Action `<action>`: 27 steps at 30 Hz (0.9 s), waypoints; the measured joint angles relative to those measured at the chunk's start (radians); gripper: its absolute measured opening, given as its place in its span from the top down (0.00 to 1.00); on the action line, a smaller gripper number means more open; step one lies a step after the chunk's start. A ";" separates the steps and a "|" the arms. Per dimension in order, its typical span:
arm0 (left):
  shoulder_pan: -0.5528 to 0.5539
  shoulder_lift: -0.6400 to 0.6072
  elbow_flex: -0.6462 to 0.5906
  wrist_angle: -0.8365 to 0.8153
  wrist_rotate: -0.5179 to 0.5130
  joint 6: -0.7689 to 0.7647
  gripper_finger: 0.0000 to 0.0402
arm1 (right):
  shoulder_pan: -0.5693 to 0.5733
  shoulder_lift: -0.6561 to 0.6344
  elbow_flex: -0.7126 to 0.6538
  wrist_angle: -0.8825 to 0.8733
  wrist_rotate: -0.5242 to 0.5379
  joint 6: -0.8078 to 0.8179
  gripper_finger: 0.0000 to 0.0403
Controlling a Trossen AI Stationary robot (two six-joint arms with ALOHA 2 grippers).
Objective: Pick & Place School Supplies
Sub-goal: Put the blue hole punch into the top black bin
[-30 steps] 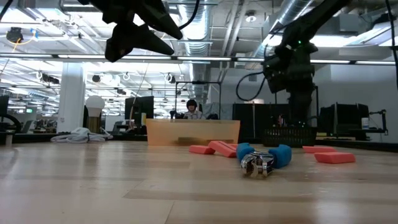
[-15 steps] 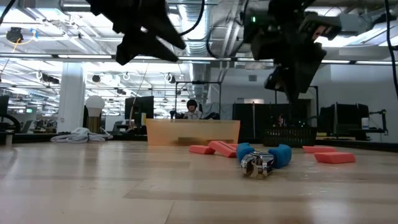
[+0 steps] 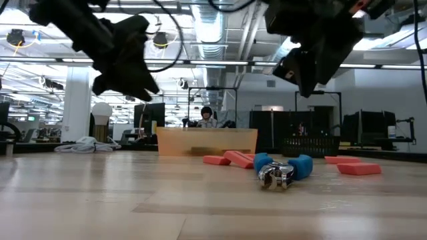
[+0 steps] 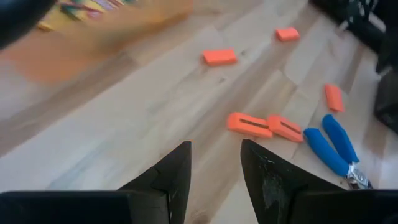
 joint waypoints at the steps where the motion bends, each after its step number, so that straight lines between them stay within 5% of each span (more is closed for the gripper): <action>1: 0.004 -0.032 -0.020 0.002 -0.005 -0.001 0.66 | 0.011 0.000 0.000 0.012 0.011 0.000 0.63; 10: 0.027 -0.248 -0.146 -0.011 -0.004 -0.009 0.66 | 0.059 0.135 0.033 0.066 0.011 -0.015 0.63; 27: 0.025 -0.241 -0.157 -0.029 0.049 0.000 0.66 | 0.092 0.408 0.191 -0.007 -0.070 -0.118 0.65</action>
